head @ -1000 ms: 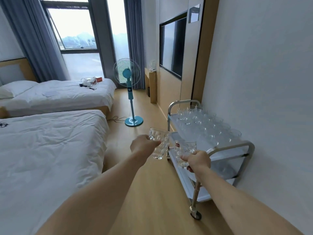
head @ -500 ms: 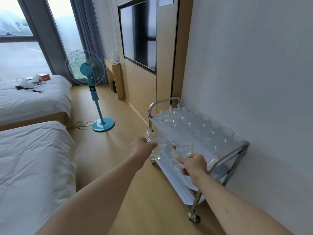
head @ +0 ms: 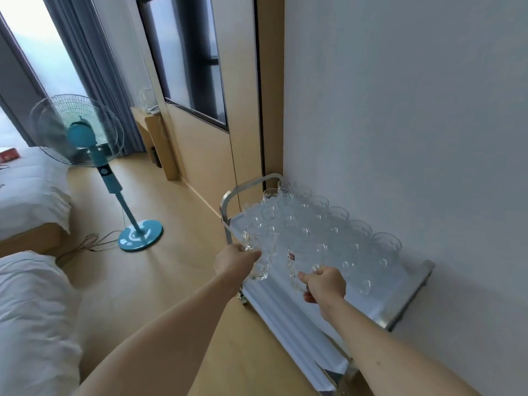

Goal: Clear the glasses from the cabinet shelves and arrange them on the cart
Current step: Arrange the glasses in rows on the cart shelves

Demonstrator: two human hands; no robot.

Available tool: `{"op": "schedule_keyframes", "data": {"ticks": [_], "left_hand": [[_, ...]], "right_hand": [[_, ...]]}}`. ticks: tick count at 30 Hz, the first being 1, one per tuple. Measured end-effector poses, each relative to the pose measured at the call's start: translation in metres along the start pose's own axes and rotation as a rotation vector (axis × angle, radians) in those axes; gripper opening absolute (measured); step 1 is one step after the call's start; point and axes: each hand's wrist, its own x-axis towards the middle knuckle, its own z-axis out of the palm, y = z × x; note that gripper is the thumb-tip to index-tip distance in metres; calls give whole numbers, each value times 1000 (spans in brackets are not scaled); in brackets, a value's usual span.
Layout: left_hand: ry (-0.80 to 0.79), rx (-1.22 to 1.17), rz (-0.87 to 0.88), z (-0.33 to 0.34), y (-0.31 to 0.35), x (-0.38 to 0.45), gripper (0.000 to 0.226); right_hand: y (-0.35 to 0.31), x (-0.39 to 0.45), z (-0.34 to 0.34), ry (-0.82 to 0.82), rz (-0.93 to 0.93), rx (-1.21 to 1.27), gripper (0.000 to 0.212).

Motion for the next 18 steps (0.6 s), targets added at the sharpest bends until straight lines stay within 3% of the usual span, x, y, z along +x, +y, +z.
{"op": "schedule_keyframes", "data": {"ticks": [9,18], "left_hand": [[-56,122,-46,59,10,76,30],[-205,39,-80,92,-2,139,33]], "right_hand": [[17,79,23,15,97,-14,47],[33,115,47,113,160,-49,52]]}}
